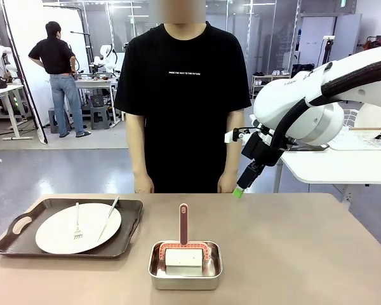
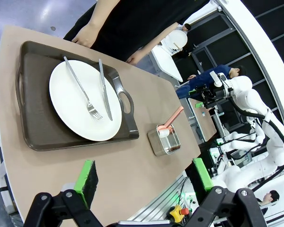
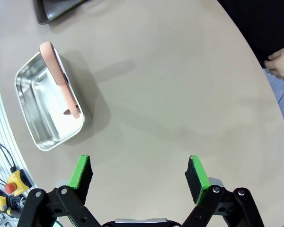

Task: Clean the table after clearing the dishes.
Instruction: When the right (or left) Handle tray is removed, use the right hand (or left hand) to clean the right (or left) side of the table with the Lint Roller.

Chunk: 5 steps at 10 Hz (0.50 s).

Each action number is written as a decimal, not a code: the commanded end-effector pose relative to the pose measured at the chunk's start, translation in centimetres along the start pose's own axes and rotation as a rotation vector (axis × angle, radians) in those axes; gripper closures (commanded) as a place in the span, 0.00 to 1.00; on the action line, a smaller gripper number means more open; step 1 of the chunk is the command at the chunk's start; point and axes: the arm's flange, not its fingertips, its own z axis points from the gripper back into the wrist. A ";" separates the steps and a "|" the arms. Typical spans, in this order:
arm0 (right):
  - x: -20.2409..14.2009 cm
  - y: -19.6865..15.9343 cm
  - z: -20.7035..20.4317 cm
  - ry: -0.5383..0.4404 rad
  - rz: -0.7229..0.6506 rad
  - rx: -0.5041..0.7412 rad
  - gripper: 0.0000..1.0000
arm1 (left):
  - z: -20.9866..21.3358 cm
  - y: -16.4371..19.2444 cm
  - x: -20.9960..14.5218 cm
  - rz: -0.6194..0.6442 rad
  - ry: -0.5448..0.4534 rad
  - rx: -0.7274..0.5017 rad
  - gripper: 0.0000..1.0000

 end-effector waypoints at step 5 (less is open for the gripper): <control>0.0 -0.9 1.9 0.041 -0.161 0.271 0.00 | 0.2 -0.1 -0.1 0.001 -0.008 -0.011 0.00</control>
